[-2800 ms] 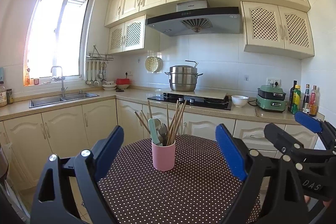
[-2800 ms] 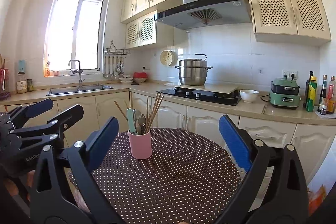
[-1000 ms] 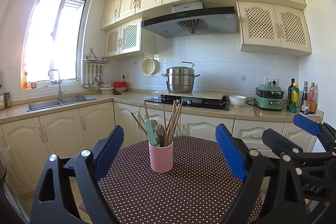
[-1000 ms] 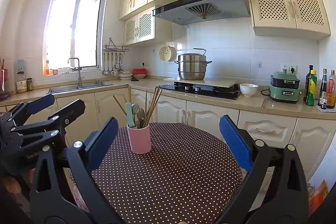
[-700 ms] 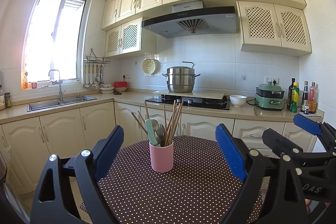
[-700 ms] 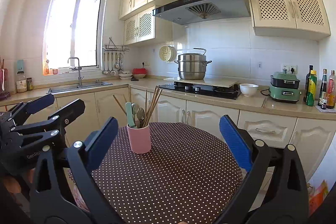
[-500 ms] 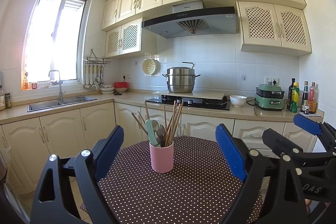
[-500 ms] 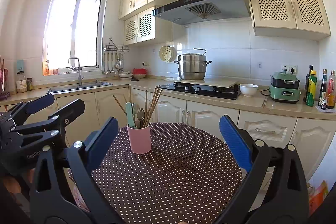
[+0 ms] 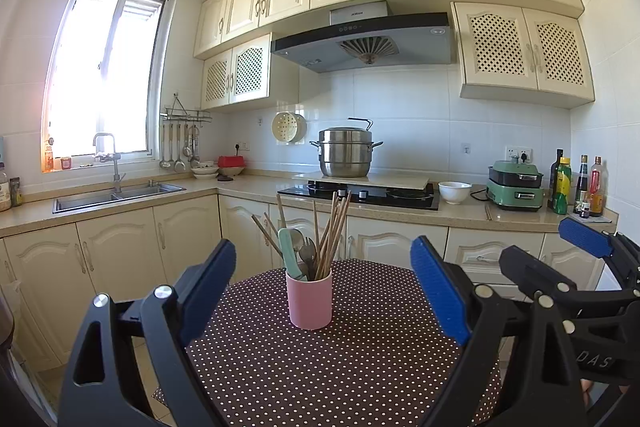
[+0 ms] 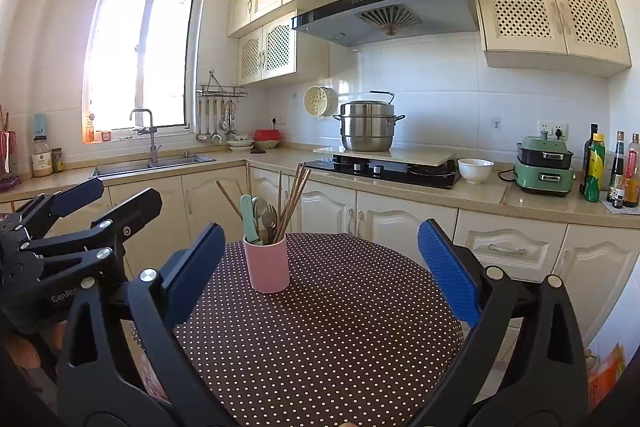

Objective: Organize utensils

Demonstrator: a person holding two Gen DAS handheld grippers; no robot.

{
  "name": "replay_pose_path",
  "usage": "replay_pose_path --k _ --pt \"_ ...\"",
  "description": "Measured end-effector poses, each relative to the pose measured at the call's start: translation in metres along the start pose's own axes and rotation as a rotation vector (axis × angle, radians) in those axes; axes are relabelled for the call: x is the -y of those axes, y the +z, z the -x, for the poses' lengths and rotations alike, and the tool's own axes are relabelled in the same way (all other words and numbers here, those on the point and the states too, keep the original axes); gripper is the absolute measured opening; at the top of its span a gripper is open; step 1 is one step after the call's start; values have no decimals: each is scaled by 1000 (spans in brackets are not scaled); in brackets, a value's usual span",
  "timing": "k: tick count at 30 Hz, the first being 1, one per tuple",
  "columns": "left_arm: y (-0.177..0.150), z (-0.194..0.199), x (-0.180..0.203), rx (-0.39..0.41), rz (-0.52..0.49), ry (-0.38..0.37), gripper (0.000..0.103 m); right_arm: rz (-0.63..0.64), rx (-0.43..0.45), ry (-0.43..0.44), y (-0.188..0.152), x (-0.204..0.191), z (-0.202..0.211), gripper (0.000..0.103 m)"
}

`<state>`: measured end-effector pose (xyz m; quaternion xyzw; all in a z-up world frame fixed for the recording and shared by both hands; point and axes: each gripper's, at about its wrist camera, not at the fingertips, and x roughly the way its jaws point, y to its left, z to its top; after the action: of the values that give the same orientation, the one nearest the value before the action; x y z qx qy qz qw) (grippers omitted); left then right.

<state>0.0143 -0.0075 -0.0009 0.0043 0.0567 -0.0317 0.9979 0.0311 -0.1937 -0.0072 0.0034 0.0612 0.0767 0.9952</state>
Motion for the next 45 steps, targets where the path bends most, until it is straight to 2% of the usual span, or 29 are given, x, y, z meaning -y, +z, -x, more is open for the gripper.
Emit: replay_pose_path --k 45 --pt "-3 -10 -7 -18 -4 8 87 -6 -24 12 -7 -1 -11 95"
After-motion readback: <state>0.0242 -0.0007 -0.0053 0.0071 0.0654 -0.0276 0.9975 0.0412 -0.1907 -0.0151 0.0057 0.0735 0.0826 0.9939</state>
